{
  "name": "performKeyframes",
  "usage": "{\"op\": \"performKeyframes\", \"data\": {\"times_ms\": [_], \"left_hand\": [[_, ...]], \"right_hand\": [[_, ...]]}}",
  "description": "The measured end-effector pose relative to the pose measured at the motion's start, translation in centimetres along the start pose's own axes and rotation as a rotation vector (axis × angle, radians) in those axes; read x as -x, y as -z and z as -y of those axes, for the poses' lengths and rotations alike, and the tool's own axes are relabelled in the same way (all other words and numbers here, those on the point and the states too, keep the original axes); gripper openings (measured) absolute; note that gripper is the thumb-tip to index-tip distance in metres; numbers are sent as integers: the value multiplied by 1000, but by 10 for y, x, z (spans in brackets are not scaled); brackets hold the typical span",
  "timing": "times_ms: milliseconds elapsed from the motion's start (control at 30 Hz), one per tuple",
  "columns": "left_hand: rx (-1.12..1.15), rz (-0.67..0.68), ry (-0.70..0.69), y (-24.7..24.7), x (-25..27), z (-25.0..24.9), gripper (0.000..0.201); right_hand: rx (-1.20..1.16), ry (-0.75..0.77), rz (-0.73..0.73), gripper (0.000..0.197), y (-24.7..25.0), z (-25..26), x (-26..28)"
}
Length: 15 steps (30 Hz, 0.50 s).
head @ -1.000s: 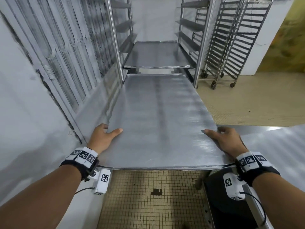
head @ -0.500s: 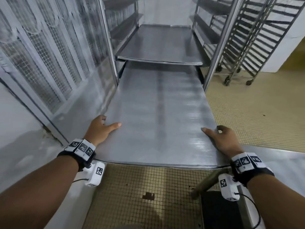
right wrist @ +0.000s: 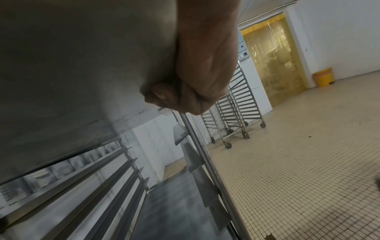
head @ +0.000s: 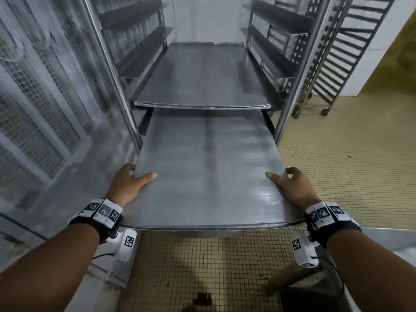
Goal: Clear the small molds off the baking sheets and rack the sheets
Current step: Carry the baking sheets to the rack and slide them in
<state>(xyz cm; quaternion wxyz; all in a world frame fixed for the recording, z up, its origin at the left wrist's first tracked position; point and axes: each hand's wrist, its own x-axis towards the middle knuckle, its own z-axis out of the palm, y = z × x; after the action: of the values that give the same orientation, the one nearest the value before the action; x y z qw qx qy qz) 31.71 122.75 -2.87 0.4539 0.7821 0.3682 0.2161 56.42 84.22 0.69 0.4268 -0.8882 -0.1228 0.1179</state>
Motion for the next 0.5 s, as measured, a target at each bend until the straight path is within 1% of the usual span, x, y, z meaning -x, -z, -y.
{"op": "performKeyframes", "data": {"times_ms": [100,200,233,333,400,467,500], "left_hand": [[-9,31,2,-4,-35,-7,48],[-9,45,-9,-6,-65,-12,59],[-12,61,-15,-6,-75,-13,59],[-9,88,-58,-8,-92,-20,32],[-1,79,-79,-12,-100,-21,20],[1,68,-71,-15,-103,-22,13],[-12,64,-69,-15,-105,-22,16]], "right_hand": [[17,8,-26,55,-8,9,-29],[6,-1,-23,60,-12,16,-58],[13,-5,-18,62,-13,19,-66],[40,-16,-16,72,-18,24,-86],[39,-16,-14,76,-20,25,-96],[53,-6,-12,81,-20,25,-103],[66,-3,-6,80,-20,25,-105]]}}
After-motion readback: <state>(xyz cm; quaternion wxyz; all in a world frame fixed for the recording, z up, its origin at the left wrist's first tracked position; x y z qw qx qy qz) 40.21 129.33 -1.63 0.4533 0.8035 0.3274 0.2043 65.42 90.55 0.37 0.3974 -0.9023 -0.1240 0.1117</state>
